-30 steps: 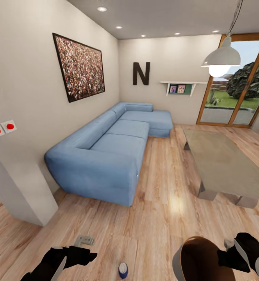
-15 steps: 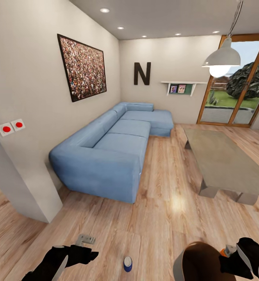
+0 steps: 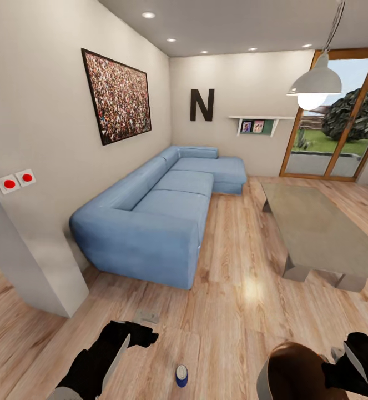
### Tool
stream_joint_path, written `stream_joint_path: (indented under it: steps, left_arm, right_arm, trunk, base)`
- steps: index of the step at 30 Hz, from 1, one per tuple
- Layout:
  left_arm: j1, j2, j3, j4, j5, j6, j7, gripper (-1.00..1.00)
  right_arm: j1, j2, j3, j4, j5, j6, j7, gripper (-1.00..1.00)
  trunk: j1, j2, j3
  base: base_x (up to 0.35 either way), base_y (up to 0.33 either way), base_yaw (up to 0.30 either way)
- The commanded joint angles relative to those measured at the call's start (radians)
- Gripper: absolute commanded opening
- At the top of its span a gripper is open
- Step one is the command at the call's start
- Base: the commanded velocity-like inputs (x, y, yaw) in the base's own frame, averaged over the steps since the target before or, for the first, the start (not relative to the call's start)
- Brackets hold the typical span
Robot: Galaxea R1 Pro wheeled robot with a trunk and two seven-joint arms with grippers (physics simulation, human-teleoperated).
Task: Put the three can of soda from the living room inside the tash can in the kitchen.
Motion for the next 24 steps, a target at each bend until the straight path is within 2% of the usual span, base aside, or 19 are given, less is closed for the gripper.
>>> stream_joint_path:
  steps: [1, 7, 13, 17, 24]
  left_arm:
    - [-0.009, -0.002, -0.002, 0.004, 0.000, 0.001, 0.007, 1.00]
    - [-0.022, -0.002, -0.005, 0.026, 0.000, -0.001, 0.016, 1.00]
    - [-0.025, -0.003, -0.006, 0.153, 0.003, -0.029, 0.018, 1.00]
    - [-0.024, -0.001, -0.006, 0.176, 0.006, -0.053, 0.014, 1.00]
    - [-0.024, 0.001, -0.004, 0.182, 0.004, -0.082, 0.014, 1.00]
  right_arm:
    - [-0.001, -0.005, -0.005, -0.003, -0.028, 0.007, 0.000, -1.00]
    - [-0.003, -0.016, -0.003, -0.009, -0.028, 0.012, -0.006, -1.00]
    - [-0.002, -0.020, -0.002, -0.009, -0.029, 0.012, -0.003, -1.00]
    - [-0.002, -0.017, -0.001, -0.008, -0.028, 0.011, -0.001, -1.00]
    - [-0.002, -0.017, 0.000, -0.008, -0.028, 0.011, 0.001, -1.00]
  trunk:
    - [0.000, 0.000, 0.001]
    - [0.000, 0.000, 0.007]
    - [0.000, 0.000, 0.013]
    - [0.000, 0.000, 0.016]
    - [0.000, 0.000, 0.017]
  base:
    - [0.000, 0.000, -0.089]
    - [0.000, 0.000, -0.158]
    - [0.026, -0.140, -0.181]
    - [0.008, -0.231, -0.102]
    - [0.027, -0.060, -0.021]
